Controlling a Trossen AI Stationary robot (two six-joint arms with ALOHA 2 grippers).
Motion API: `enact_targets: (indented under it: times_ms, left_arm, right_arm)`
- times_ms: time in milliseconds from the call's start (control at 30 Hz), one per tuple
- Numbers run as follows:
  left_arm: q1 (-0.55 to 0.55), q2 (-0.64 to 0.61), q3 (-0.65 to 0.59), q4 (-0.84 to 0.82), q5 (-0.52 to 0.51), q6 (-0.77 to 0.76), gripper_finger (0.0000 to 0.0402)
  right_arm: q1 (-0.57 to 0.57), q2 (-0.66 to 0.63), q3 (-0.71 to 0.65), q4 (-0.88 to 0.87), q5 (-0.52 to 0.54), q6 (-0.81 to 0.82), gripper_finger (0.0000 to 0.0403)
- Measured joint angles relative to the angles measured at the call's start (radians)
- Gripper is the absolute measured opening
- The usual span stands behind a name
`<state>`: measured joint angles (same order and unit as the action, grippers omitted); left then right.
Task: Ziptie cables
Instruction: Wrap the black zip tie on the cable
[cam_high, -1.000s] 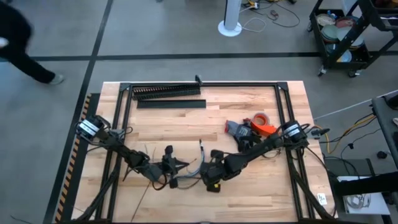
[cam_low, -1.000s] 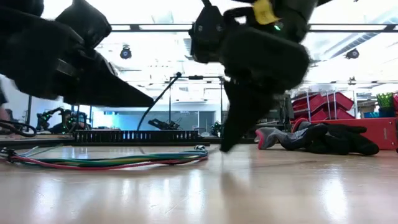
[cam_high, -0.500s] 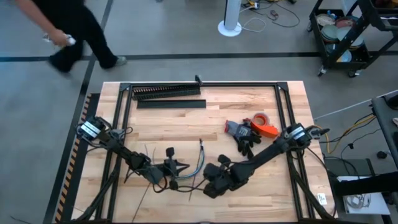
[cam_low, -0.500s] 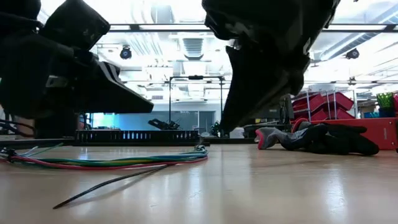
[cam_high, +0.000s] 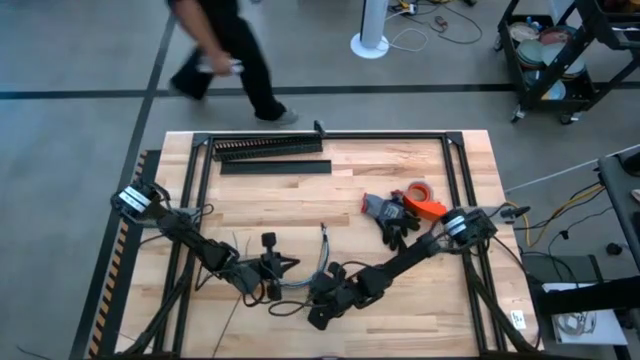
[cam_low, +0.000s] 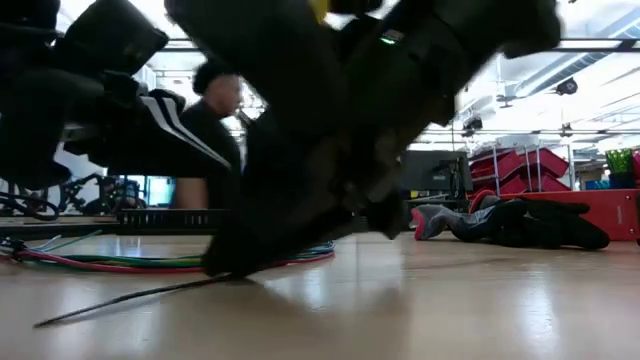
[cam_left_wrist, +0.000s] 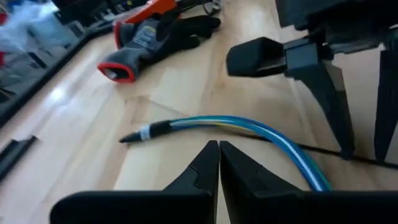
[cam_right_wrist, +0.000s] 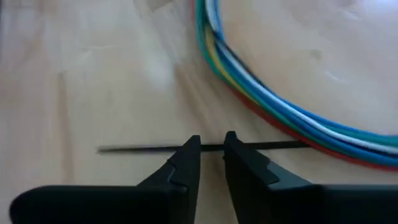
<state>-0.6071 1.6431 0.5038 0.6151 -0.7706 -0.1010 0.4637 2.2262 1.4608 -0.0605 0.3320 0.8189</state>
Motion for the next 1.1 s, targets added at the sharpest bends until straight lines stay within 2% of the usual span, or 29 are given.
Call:
enact_targets:
  times_ms: [133, 367, 433, 533, 733, 867, 1100]
  left_arm:
    - [0.009, -0.027, -0.039, -0.005, 0.089, -0.083, 0.0]
    - [0.015, -0.026, -0.058, -0.005, 0.12, -0.103, 0.0]
    - [0.016, -0.026, -0.058, -0.003, 0.119, -0.103, 0.0]
    - [0.023, -0.026, -0.058, 0.005, 0.119, -0.112, 0.0]
    - [0.032, -0.032, -0.065, -0.017, 0.144, -0.125, 0.0]
    - [0.026, -0.092, -0.102, -0.058, 0.146, -0.122, 0.0012]
    - [-0.031, -0.308, -0.254, -0.05, 0.157, -0.218, 0.0066]
  right_arm:
    - [-0.001, 0.008, 0.033, -0.068, -0.045, -0.005, 0.0035]
    - [0.022, -0.082, 0.06, -0.504, -0.09, 0.026, 0.0012]
    - [0.025, -0.114, 0.056, -0.629, -0.077, 0.035, 0.0013]
    - [0.027, -0.161, 0.056, -0.681, -0.023, 0.04, 0.0018]
    - [0.032, -0.219, 0.058, -0.661, 0.089, 0.034, 0.0019]
    - [0.035, -0.22, 0.057, -0.64, 0.155, 0.026, 0.0023]
    - [0.011, -0.157, 0.039, -0.289, 0.162, -0.214, 0.0058]
